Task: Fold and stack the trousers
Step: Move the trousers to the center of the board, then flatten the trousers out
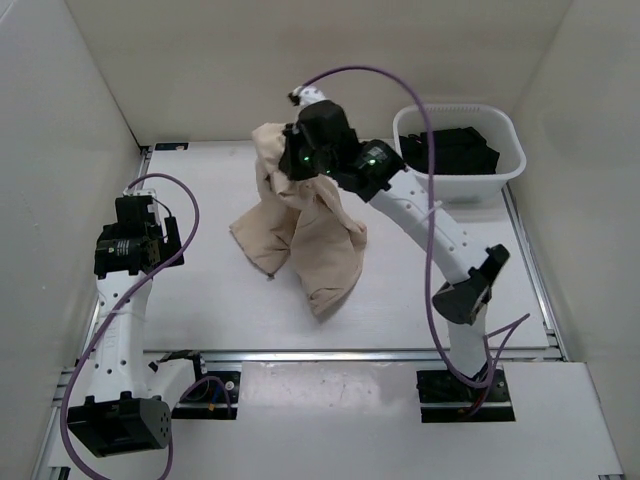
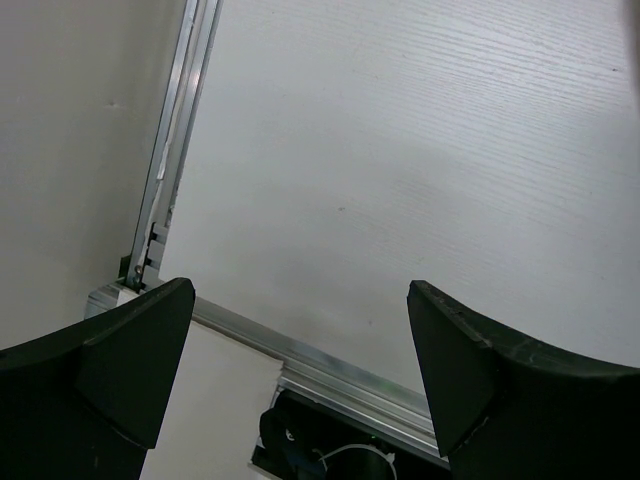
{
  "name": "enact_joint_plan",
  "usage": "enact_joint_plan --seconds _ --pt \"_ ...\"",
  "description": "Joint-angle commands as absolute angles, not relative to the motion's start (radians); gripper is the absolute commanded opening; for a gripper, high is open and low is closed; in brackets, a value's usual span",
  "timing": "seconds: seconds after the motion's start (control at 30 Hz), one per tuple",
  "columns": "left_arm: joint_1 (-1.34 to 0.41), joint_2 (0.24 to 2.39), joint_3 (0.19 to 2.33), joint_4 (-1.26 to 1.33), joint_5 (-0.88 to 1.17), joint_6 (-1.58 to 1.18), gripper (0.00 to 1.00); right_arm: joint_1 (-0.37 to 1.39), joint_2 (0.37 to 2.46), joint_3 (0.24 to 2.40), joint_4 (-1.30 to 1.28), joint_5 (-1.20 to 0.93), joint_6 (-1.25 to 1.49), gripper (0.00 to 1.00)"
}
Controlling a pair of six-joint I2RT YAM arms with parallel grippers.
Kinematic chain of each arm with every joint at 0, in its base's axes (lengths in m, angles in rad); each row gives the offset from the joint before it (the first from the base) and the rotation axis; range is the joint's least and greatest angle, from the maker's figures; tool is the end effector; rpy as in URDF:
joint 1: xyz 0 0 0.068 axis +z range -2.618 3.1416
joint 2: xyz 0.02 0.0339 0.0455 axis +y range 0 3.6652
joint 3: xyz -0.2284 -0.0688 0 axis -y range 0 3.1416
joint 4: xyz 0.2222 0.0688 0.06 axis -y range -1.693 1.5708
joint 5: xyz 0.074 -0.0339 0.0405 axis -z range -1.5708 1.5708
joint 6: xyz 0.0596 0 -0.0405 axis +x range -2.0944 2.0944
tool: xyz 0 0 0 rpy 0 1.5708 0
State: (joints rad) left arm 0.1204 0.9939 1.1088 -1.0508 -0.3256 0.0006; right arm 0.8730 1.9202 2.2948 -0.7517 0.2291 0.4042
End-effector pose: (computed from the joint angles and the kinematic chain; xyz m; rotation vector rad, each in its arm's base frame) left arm 0.1830 0.0413 0.2850 -0.2833 2.4783 0.4579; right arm 0.2711 0.3022 0.4166 -0.3098 1.9649 0.6201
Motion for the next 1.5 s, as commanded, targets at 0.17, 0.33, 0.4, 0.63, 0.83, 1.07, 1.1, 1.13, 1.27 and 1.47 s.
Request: enact_joint_plan --seconds 0.17,0.33,0.4,0.63,0.83,1.07,1.1,1.13,1.27,1.47 --pt "0.117 1.006 1.15 -1.032 -0.454 0.0 1.0 1.176 2.129 2.291 -0.805 -0.256 0.138 0.99" --pt "0.126 1.006 1.173 -1.012 -0.422 0.0 1.0 1.123 1.817 1.785 -0.539 -0.157 0.305 0.99" --pt "0.126 1.006 1.173 -1.023 -0.35 0.0 1.0 1.074 1.634 1.521 -0.379 -0.042 0.483 0.99" --pt "0.082 1.101 1.051 -1.074 -0.102 0.0 1.0 0.887 1.393 1.079 -0.415 0.2 0.866 0.99" --pt "-0.156 1.166 0.933 -1.089 -0.052 0.0 1.0 0.804 1.358 0.892 -0.289 0.158 0.979 0.99" --pt "-0.339 1.157 0.734 -0.962 -0.085 0.0 1.0 0.805 1.495 0.884 -0.27 0.057 0.986 0.99" --pt "-0.353 1.157 0.662 -0.928 -0.127 0.0 1.0 0.805 1.506 0.884 -0.27 0.057 0.995 0.99" --pt "-0.363 1.157 0.634 -0.898 -0.162 0.0 1.0 0.805 1.517 0.868 -0.235 0.048 0.996 0.99" --pt "-0.397 1.193 0.606 -0.822 -0.16 0.0 1.0 0.824 1.569 0.87 -0.192 0.017 0.996 0.98" --pt "-0.407 1.324 0.597 -0.749 -0.187 0.0 0.33 0.824 1.652 0.988 -0.274 0.076 0.943 0.43"
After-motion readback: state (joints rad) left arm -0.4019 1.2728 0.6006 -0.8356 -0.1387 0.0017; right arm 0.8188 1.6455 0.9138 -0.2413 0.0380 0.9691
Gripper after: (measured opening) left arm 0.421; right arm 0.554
